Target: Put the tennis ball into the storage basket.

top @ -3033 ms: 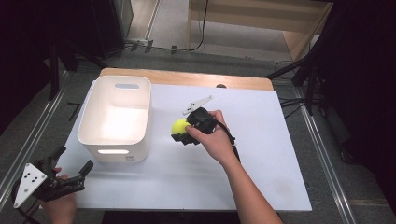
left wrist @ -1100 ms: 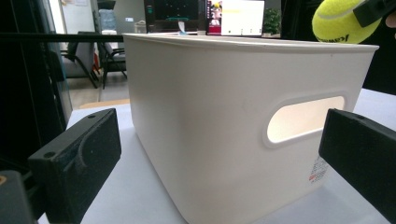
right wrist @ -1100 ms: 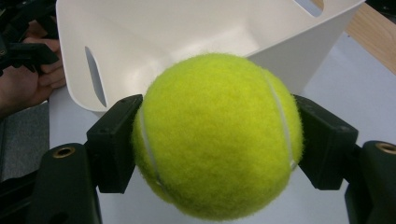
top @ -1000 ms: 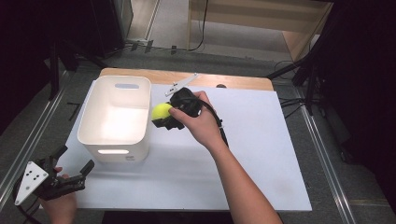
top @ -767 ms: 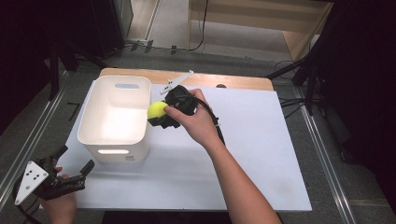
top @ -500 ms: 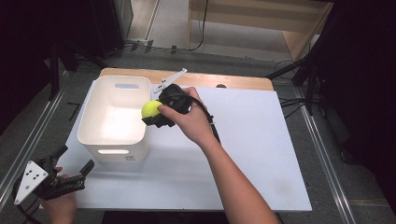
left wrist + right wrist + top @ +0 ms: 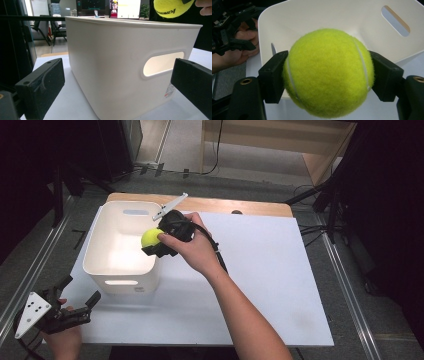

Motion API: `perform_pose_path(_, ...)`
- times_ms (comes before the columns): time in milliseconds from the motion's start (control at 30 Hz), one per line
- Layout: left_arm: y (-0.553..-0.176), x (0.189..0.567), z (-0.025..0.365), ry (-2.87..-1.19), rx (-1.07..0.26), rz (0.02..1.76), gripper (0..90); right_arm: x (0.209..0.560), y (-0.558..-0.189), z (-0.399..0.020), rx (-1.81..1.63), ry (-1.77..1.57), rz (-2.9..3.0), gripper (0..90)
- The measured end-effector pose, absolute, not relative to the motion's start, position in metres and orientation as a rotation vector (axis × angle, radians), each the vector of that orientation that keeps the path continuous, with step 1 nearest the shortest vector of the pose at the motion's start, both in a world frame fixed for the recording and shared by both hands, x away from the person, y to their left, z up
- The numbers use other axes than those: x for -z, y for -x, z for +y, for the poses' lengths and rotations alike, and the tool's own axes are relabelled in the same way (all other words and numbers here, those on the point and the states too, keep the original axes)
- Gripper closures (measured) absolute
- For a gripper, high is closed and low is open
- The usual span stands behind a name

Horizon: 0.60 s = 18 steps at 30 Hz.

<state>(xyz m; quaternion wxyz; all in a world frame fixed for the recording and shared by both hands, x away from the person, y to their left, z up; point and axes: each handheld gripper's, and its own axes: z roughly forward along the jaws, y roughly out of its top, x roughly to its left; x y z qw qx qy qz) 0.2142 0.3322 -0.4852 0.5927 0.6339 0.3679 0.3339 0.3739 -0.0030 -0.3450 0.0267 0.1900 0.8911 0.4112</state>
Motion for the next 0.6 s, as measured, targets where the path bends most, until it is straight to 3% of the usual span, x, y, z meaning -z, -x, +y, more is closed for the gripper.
perform_pose_path(600, -0.215, 0.485, 0.332, -1.474, -0.773, 0.856, 0.0, 0.349, -0.374, 0.022, -1.261, -0.533, 2.780, 23.5)
